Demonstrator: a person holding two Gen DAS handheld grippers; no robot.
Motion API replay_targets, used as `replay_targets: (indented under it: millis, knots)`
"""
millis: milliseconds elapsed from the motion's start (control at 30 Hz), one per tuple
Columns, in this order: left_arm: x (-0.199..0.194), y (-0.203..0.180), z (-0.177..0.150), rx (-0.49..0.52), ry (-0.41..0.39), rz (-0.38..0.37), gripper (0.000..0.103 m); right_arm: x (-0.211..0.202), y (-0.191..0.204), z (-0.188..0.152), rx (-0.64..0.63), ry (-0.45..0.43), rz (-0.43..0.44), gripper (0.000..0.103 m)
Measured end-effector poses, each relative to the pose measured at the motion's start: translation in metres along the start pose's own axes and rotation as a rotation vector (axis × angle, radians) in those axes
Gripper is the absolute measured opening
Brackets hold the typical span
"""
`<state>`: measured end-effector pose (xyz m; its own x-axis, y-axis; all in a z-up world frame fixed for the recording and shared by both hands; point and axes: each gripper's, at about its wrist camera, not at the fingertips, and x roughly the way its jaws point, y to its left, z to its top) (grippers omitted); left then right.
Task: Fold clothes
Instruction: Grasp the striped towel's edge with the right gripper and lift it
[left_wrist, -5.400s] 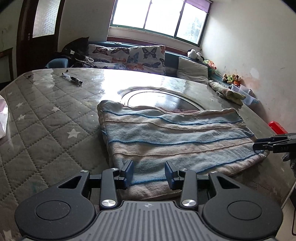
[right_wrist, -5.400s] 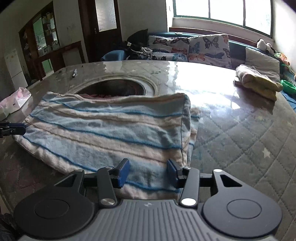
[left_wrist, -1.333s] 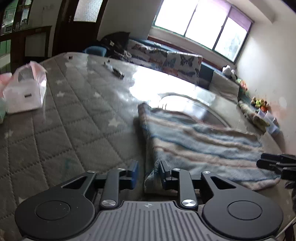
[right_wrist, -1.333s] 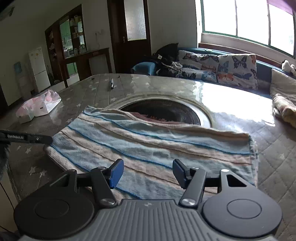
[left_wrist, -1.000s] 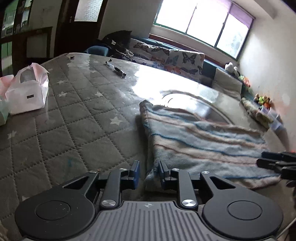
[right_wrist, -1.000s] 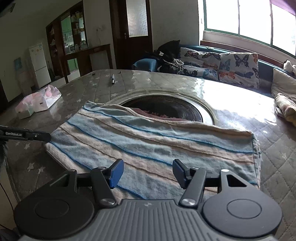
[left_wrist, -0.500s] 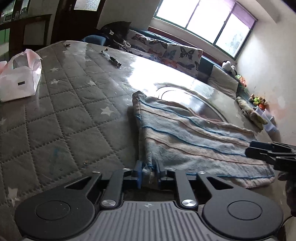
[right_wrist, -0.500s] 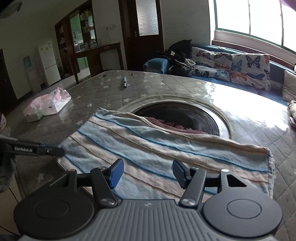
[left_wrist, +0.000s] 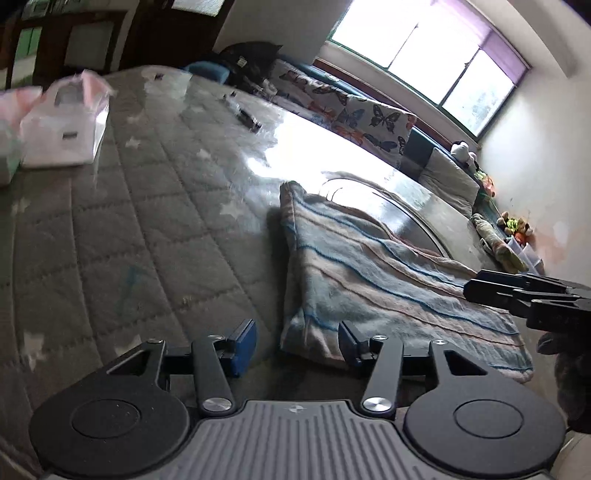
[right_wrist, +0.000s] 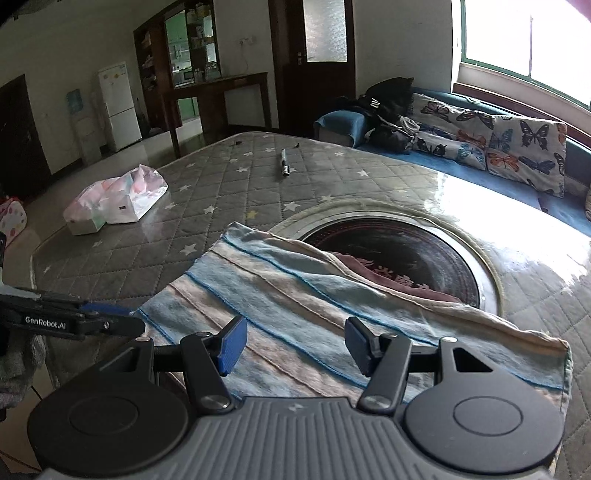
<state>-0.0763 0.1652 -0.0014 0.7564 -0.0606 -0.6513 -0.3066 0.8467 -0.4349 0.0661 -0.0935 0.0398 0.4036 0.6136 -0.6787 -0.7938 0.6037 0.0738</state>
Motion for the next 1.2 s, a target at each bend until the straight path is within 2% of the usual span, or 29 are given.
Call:
replay_targets:
  millis: [133,200,233,300,500,733,900,1033,1133,1200]
  knots:
    - [0.002,-0.001,0.000,-0.059,0.009,-0.014,0.050,0.003,0.006,0.002,-0.011,0.002,0.013,0.060]
    - [0.005,-0.001,0.000,-0.084,0.007,-0.008,0.035,0.004,0.010,0.003,-0.017,0.001,0.021,0.060]
    - [0.007,0.000,0.000,-0.099,0.014,-0.005,0.019,0.004,0.012,0.003,-0.021,0.000,0.027,0.060]
    - [0.009,0.001,-0.001,-0.127,0.022,-0.013,0.015,0.003,0.014,0.007,-0.028,-0.002,0.033,0.060]
    - [-0.009,-0.018,0.004,-0.080,-0.045,-0.059,0.012,0.000,0.019,0.021,-0.044,-0.005,0.049,0.060]
    - [-0.010,-0.043,0.016,-0.035,-0.079,-0.138,0.012,0.015,0.037,0.062,-0.088,0.051,0.080,0.060]
    - [-0.005,-0.053,0.019,-0.014,-0.081,-0.175,0.012,0.048,0.066,0.091,-0.184,0.156,0.096,0.060]
    - [-0.001,-0.060,0.020,0.004,-0.076,-0.200,0.012,0.080,0.086,0.098,-0.266,0.259,0.083,0.059]
    - [0.002,-0.064,0.019,0.018,-0.070,-0.215,0.012,0.098,0.097,0.096,-0.335,0.305,0.057,0.054]
    - [0.003,-0.065,0.018,0.027,-0.067,-0.224,0.012,0.111,0.099,0.094,-0.349,0.335,0.043,0.041]
